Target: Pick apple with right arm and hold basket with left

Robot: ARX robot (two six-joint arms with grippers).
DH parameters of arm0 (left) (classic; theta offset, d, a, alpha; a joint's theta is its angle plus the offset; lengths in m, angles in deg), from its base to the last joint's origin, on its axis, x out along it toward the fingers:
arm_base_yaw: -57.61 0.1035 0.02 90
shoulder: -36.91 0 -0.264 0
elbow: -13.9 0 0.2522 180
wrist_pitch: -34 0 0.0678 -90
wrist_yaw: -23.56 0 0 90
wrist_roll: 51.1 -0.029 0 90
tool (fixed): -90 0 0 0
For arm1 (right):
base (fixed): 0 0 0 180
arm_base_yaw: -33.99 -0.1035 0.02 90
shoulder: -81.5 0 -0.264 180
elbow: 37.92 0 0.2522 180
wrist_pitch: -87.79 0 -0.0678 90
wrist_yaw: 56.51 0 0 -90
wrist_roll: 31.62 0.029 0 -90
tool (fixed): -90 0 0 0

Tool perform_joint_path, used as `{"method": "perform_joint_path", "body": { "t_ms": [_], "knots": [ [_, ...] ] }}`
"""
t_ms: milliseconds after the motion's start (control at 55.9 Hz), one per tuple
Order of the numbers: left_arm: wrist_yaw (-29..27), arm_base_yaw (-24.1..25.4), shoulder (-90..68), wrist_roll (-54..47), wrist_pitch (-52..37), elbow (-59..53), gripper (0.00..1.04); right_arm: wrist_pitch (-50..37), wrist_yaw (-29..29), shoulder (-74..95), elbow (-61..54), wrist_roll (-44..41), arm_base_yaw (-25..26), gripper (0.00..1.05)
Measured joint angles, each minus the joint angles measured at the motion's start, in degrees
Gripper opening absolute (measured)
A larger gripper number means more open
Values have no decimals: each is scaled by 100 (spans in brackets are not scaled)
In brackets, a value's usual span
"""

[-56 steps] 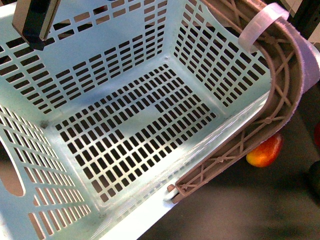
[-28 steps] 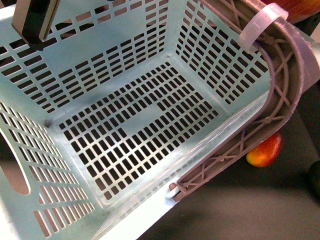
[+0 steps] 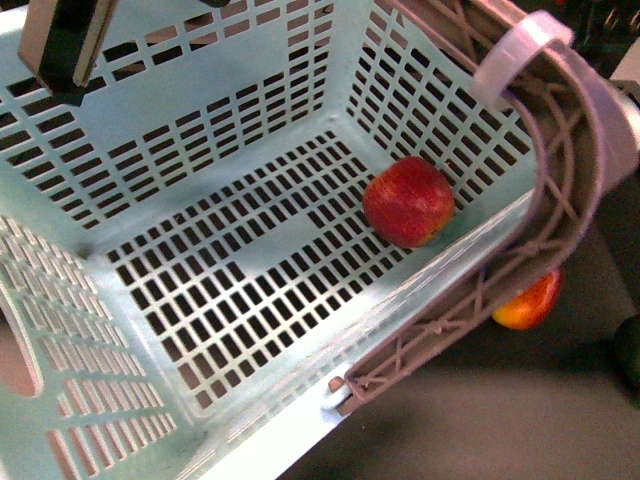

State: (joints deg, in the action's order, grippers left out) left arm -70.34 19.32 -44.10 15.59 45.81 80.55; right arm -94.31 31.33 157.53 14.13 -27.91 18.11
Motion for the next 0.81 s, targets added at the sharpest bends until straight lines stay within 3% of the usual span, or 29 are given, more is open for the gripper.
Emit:
{"method": "perform_joint_path", "body": {
  "t_ms": [251,465,609,805],
  "knots": [
    [-52,2,0,-50,-2,2,8,813,483,-1596,-448,-114,988,96],
    [13,0,0,-33,-2,2,8,754,518,-1810,-518,-173,1071,95],
    [-9,0,0,-31,-2,2,8,-1401,667,-1952,-1486,-273,1106,73],
    [-48,0,0,-44,-2,2,8,-1886,271,-2509,-2240,-332,1436,42]
  ]
}}
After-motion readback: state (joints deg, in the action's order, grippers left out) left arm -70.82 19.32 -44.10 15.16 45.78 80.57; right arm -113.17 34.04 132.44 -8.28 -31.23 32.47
